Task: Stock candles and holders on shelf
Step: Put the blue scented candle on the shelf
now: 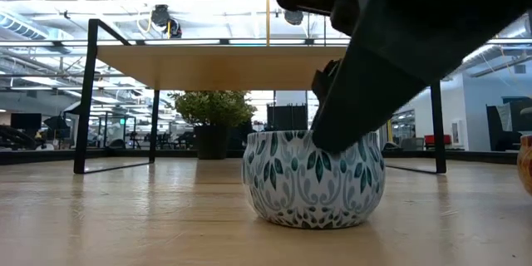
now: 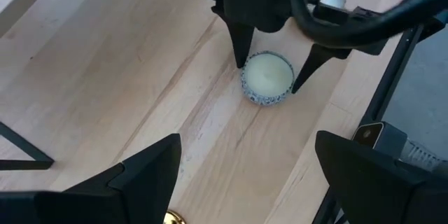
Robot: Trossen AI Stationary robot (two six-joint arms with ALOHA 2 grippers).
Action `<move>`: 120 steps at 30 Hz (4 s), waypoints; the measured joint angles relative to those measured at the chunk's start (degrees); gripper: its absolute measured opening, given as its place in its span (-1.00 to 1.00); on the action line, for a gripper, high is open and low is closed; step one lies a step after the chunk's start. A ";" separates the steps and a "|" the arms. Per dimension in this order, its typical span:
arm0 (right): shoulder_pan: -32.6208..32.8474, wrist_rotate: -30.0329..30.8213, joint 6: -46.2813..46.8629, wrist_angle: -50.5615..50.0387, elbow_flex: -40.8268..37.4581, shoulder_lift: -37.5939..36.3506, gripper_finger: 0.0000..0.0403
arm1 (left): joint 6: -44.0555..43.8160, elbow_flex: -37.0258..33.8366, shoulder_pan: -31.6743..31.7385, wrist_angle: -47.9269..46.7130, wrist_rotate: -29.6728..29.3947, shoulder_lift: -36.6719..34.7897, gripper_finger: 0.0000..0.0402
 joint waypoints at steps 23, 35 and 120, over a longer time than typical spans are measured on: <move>-0.11 1.57 2.42 0.35 0.00 0.45 0.69 | 0.57 0.00 0.00 -0.11 -0.02 0.00 0.68; 0.35 1.54 5.03 2.16 0.02 2.64 0.69 | 0.16 0.00 -0.13 -0.22 -0.02 0.00 0.68; -7.25 1.30 3.65 -4.35 -0.02 -25.51 0.46 | -2.53 0.00 -0.09 -1.44 -1.60 0.02 0.68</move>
